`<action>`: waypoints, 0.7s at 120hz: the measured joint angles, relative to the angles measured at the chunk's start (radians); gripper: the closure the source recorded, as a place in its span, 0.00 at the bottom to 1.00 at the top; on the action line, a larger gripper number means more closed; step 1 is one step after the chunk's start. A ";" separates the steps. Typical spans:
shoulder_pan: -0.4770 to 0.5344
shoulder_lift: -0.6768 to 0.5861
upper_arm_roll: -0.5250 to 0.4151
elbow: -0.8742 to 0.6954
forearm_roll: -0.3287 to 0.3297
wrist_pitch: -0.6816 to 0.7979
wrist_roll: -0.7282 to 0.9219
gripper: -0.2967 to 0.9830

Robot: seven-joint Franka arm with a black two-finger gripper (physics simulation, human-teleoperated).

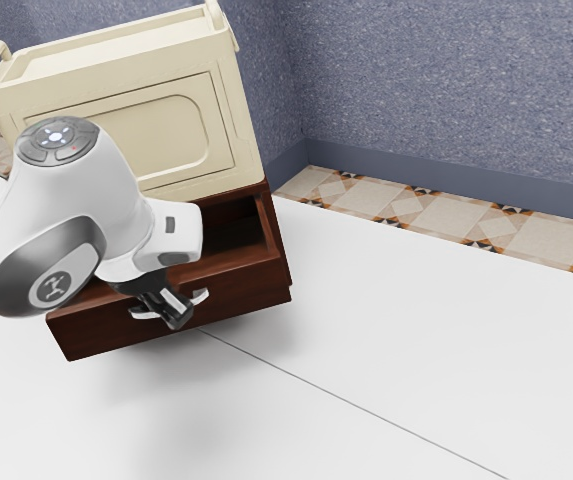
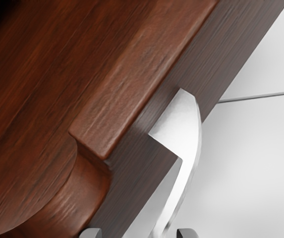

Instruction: Pull the drawer handle with one arm to open the drawer

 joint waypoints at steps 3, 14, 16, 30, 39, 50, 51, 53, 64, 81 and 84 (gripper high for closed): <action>0.000 0.000 0.000 0.000 0.000 0.000 -0.001 0.65; 0.000 0.000 0.000 0.000 0.001 0.000 -0.005 0.66; 0.000 0.000 0.000 0.000 0.002 0.000 -0.005 0.66; 0.000 0.000 0.000 0.001 0.004 0.000 -0.010 0.67; -0.001 -0.002 0.000 0.001 0.005 0.000 -0.011 0.68; -0.001 -0.005 0.000 0.002 0.007 0.000 -0.013 0.68; -0.001 -0.005 0.000 0.002 0.007 0.000 -0.013 0.67; -0.001 -0.006 0.000 0.002 0.009 0.000 -0.014 0.67; -0.001 -0.007 0.000 0.004 0.016 0.000 -0.015 0.66; 0.000 -0.013 -0.005 0.014 0.038 0.000 -0.017 0.62; 0.000 -0.015 -0.006 0.018 0.042 -0.001 -0.018 0.61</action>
